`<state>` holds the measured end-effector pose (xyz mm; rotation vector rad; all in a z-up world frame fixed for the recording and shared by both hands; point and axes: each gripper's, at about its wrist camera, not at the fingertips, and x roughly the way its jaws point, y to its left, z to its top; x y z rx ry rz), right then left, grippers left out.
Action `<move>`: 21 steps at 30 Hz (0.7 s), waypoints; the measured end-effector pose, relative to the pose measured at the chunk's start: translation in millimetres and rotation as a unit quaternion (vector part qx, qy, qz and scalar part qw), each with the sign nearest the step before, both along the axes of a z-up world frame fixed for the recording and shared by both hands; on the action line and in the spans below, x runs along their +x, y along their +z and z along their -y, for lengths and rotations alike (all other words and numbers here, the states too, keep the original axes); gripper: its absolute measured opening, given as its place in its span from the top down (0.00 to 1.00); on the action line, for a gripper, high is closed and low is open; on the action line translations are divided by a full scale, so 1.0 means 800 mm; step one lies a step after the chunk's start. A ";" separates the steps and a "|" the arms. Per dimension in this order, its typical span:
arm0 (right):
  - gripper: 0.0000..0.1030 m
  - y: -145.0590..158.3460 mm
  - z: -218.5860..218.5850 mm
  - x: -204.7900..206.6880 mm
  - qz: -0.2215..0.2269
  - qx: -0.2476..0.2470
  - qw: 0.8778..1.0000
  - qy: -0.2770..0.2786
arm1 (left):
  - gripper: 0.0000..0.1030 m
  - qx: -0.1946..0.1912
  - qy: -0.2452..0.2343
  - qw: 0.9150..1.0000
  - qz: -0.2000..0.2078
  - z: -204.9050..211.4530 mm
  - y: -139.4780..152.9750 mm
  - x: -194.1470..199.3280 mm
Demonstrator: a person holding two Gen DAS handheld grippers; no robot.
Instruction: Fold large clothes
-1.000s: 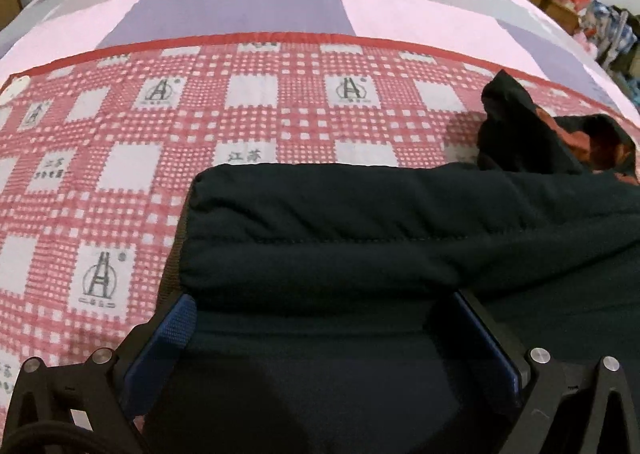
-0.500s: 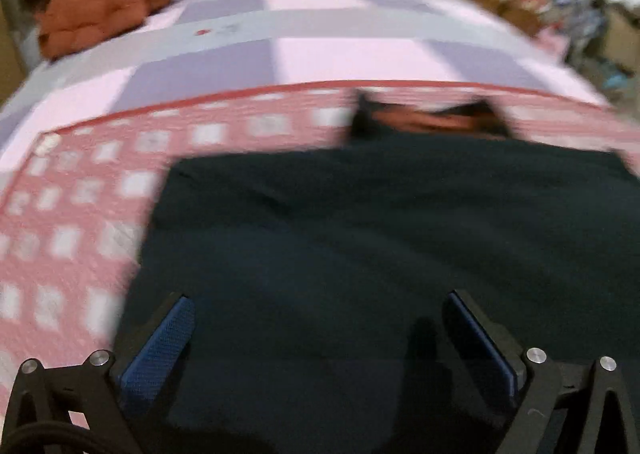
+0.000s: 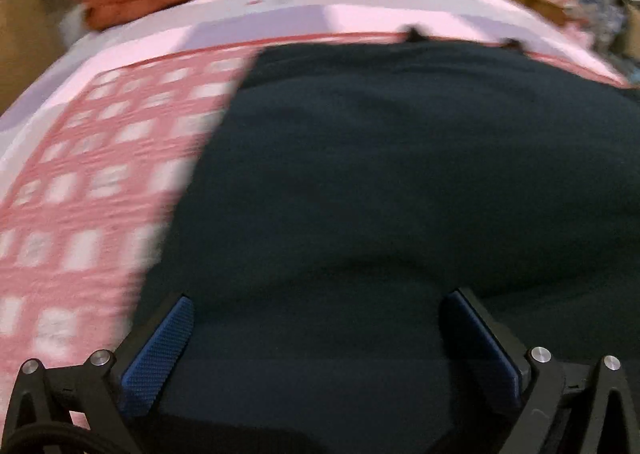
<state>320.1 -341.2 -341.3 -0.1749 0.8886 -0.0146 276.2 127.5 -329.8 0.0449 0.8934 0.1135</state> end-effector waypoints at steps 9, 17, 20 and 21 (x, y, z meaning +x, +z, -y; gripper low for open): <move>0.01 -0.020 0.061 0.010 -0.067 0.033 0.992 -0.101 | 0.00 0.011 0.075 0.995 -0.060 -0.042 -0.022 0.005; 0.01 -0.023 0.066 0.017 -0.107 0.043 0.987 -0.112 | 0.00 0.012 0.090 0.993 -0.070 -0.042 -0.025 0.011; 0.01 -0.024 0.067 0.019 -0.115 0.049 0.986 -0.114 | 0.00 0.027 0.085 0.993 -0.072 -0.036 -0.027 0.014; 0.01 -0.025 0.068 0.020 -0.116 0.053 0.985 -0.115 | 0.00 0.028 0.085 0.993 -0.072 -0.035 -0.028 0.010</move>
